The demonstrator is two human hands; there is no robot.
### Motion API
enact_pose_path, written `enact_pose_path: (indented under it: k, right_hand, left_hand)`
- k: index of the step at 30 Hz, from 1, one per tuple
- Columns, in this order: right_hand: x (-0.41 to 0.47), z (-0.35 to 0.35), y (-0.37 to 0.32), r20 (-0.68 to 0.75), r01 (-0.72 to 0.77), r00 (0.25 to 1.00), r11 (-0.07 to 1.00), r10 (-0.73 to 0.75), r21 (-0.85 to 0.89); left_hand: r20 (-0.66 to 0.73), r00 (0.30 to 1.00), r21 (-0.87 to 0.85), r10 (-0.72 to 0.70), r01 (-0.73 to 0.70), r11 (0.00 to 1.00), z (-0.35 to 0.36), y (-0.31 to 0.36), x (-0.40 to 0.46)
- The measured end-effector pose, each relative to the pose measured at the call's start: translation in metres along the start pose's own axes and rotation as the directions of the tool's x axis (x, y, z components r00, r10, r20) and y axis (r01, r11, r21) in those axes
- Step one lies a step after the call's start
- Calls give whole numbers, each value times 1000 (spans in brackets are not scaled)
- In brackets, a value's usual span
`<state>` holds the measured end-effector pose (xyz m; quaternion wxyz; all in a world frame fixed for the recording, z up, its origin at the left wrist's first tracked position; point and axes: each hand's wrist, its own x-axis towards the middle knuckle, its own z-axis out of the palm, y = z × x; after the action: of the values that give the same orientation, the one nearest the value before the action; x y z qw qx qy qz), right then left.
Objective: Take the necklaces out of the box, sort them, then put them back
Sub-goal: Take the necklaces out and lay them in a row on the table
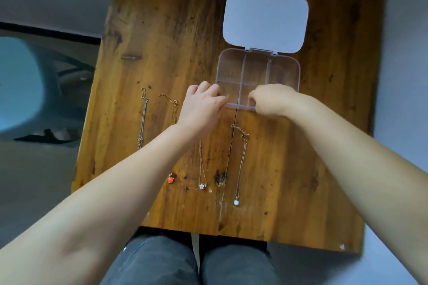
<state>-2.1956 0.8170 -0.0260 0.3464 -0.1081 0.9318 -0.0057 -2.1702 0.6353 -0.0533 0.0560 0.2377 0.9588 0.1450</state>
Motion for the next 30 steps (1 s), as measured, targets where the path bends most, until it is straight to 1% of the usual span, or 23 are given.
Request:
enact_pose_path:
  k: [2,6,8,10,12,14,16,17,18,19,20,21,22,23,24,26,28,30]
  right_hand:
    - [1,1,4,37,38,999,999,-39,31]
    - [4,-5,15,87,52,994,974,-73,219]
    - [-1,-7,19,84,69,992,954,-98,293]
    - [-9,-3,20,17,87,995,934,-99,346]
    - [-18,4,21,-98,94,993,911,-59,400]
    - [-29,6,21,-196,112,980,864,-16,492]
    - [-44,2,22,-241,137,970,755,29,641]
    - [-52,-1,23,-237,145,970,661,51,736]
    - [-61,-5,25,-225,154,972,547,65,823]
    - [-70,-7,27,-211,162,975,420,71,893]
    - [-80,-8,30,-209,178,975,300,74,937]
    - [-89,-8,34,-213,193,974,201,82,960]
    - [-98,-6,39,-222,209,970,128,96,969]
    - [-106,-5,45,-229,222,967,74,114,972]
    - [-115,-1,49,-230,227,962,42,146,973]
    - [-125,13,51,-206,204,955,32,213,978]
    - [-157,44,67,-148,171,907,-23,395,985]
    - [-162,68,61,-74,133,889,-100,452,986]
  left_hand:
    - [2,1000,-10,-17,17,1000,0,2,-1]
    - [4,1000,-8,-27,27,1000,-3,4,0]
    - [7,1000,0,-28,28,1000,-4,4,1]
    - [19,999,12,-32,32,999,-6,6,2]
    - [40,998,33,-50,49,998,-7,9,2]
    - [55,997,80,-56,51,996,-8,13,2]
    - [14,1000,84,-1,0,996,-12,20,3]
    - [-11,999,26,47,-46,999,-16,26,5]
    - [-23,995,-83,100,-102,991,-20,34,7]
    - [-6,991,-255,137,-134,958,-25,45,10]
    - [51,988,-450,148,-110,886,-30,56,12]
    - [130,981,-606,144,-36,795,-36,67,15]
    - [203,968,-706,146,41,707,-41,75,18]
    - [261,953,-751,156,99,653,-45,80,23]
    - [291,942,-760,169,120,639,-47,83,26]
    - [320,931,-747,172,136,651,-48,79,26]
    - [422,870,-733,253,164,660,-43,100,33]
    - [462,857,-695,228,191,693,-47,91,37]
